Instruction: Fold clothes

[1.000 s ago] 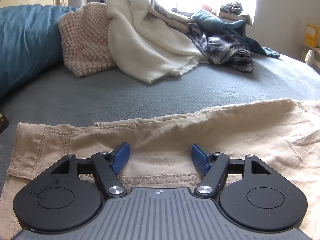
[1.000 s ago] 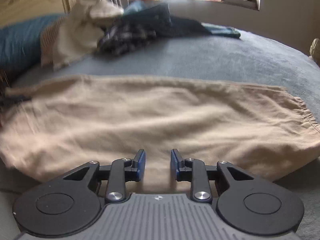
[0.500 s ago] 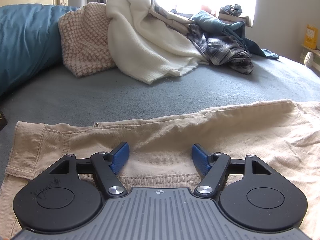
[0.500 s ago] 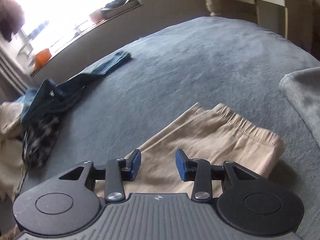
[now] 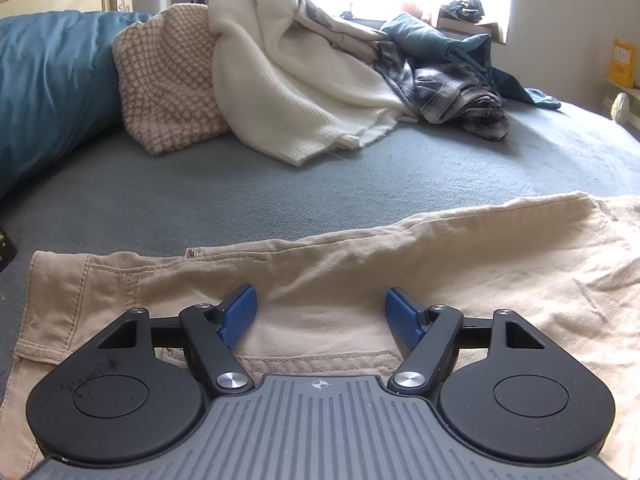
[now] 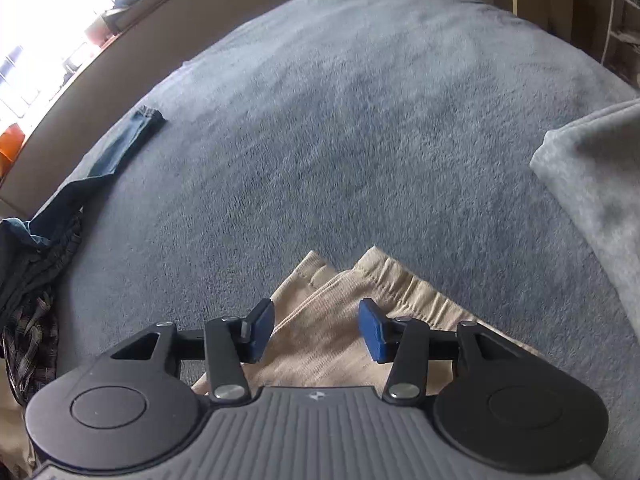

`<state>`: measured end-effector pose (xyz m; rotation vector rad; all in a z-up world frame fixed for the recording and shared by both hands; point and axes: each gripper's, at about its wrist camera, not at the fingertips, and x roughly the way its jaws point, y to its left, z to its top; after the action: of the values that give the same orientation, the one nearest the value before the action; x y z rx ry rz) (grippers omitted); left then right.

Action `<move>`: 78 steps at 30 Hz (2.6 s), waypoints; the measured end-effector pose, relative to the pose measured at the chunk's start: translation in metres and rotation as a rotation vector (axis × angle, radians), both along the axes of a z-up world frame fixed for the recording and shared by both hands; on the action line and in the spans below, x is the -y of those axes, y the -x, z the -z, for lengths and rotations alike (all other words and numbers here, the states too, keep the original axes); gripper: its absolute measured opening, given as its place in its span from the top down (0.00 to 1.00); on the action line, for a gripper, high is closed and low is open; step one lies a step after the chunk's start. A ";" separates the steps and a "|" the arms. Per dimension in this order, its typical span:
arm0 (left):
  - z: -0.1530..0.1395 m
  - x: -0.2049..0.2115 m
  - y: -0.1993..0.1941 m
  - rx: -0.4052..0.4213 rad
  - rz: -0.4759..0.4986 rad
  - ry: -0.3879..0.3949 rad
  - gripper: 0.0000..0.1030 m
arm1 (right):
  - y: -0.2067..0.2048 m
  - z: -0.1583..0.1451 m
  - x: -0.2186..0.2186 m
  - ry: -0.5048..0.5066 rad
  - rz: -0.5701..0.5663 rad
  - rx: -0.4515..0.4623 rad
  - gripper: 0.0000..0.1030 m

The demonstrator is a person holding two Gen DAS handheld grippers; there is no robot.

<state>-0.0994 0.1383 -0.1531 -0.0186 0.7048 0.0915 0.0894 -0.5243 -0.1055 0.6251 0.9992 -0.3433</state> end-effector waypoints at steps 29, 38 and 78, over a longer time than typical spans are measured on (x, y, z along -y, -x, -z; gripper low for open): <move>-0.001 -0.005 0.000 0.009 0.000 0.036 0.29 | -0.049 -0.016 -0.045 0.157 -0.045 -0.097 0.99; -0.002 -0.006 0.000 0.010 -0.005 0.024 0.29 | -0.056 0.008 -0.046 0.138 -0.046 -0.060 0.97; -0.003 -0.016 0.002 0.017 -0.062 0.030 0.28 | 0.131 -0.021 0.017 -0.071 0.135 0.220 0.73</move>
<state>-0.1016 0.1542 -0.1502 -0.0696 0.6882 0.1405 -0.0414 -0.5418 -0.0845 0.7800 0.7629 -0.3509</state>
